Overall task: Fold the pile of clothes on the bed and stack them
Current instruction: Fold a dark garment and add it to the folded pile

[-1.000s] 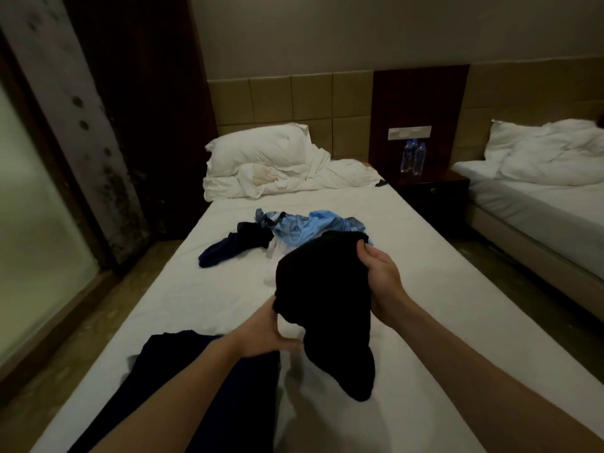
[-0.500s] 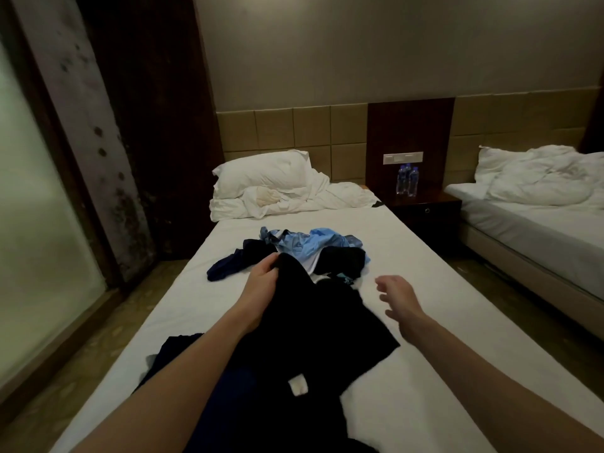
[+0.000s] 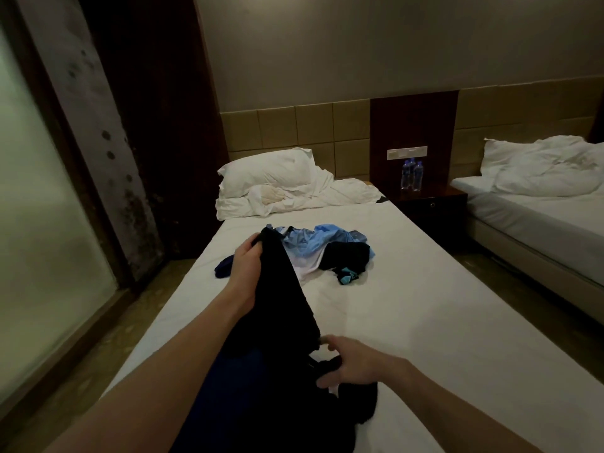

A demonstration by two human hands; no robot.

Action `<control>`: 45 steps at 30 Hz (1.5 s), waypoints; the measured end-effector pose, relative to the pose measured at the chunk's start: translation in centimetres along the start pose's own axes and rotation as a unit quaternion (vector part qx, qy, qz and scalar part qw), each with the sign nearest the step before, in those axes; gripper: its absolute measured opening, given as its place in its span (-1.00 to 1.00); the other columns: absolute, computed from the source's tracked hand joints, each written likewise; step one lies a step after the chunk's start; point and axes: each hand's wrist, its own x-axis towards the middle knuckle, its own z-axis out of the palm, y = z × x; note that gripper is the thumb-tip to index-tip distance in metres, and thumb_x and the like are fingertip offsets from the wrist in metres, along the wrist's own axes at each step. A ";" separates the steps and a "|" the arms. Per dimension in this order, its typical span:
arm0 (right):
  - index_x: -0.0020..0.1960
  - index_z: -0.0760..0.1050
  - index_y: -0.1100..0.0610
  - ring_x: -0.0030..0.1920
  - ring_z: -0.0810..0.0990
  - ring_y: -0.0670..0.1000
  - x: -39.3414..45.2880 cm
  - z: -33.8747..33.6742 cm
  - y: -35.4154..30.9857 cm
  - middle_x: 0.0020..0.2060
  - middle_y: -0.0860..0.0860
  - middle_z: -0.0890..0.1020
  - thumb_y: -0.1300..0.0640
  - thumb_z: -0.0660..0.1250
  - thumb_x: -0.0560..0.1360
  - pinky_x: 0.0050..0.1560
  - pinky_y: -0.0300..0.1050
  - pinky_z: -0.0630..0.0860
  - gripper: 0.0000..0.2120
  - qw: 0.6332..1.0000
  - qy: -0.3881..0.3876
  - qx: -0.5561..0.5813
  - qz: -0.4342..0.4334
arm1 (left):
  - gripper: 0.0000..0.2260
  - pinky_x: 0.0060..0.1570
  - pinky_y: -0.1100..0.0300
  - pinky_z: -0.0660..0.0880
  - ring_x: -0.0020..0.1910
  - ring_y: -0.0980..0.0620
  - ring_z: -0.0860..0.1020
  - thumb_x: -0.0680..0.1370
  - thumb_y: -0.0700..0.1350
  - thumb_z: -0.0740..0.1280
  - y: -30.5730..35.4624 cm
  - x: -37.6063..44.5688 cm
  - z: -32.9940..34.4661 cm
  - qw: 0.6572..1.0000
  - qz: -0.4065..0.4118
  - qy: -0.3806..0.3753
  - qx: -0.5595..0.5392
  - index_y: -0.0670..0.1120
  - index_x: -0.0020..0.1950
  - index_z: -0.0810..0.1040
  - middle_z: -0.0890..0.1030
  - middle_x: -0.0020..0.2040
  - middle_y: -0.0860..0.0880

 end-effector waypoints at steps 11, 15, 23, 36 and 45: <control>-0.24 0.41 -0.13 -0.22 0.50 -0.24 -0.7 0.1 -0.1 -0.28 -0.19 0.54 0.08 0.29 0.60 -0.16 -0.29 0.38 -0.75 0.981 0.190 0.034 0.007 | -0.73 -0.05 0.18 0.50 -0.04 0.05 0.55 0.60 -0.21 0.24 -4.6 0.7 -3.7 0.943 -0.014 -0.048 0.328 -0.07 0.29 0.44 0.53 0.09 -0.05; -0.16 0.52 0.09 -0.12 0.52 -0.09 -1.5 -4.4 -4.6 -0.19 -0.04 0.56 0.07 0.28 0.62 -0.03 -0.15 0.39 -0.80 0.950 0.300 0.061 -0.067 | -0.47 0.33 0.07 0.38 0.33 -0.05 0.43 0.45 0.01 0.31 -6.5 -0.5 -2.4 0.890 -0.023 -0.231 0.391 0.00 0.42 0.37 0.42 0.31 -0.07; -0.27 0.40 -0.04 -0.32 0.47 -0.22 -4.3 -8.9 -8.8 -0.38 -0.20 0.52 0.08 0.30 0.61 -0.27 -0.36 0.34 -0.72 0.908 0.377 0.075 -0.164 | -0.86 0.05 0.16 0.56 0.01 0.08 0.65 0.59 -0.15 0.36 -5.5 -2.8 2.7 0.947 0.022 -0.277 0.164 -0.03 0.15 0.59 0.69 0.02 0.02; -0.13 0.45 -0.01 -0.16 0.51 -0.10 -7.1 -14.4 -5.4 -0.20 -0.11 0.54 0.01 0.47 0.49 -0.20 -0.24 0.37 -0.81 0.976 0.199 -0.089 -0.020 | -0.65 -0.38 0.19 0.33 -0.30 -0.04 0.45 0.38 -0.55 0.12 0.8 -0.6 1.9 0.987 0.085 -0.107 0.086 -0.13 -0.12 0.45 0.55 -0.15 -0.12; -0.15 0.45 0.00 -0.25 0.48 -0.17 -8.5 -14.2 -6.3 -0.26 -0.08 0.48 -0.04 0.47 0.47 -0.22 -0.28 0.35 -0.78 0.993 0.117 0.005 -0.005 | -0.90 -0.45 0.25 0.31 -0.46 0.11 0.38 0.45 -0.29 0.28 2.8 -0.7 -0.3 0.981 0.099 -0.116 0.119 -0.15 -0.19 0.39 0.40 -0.40 0.01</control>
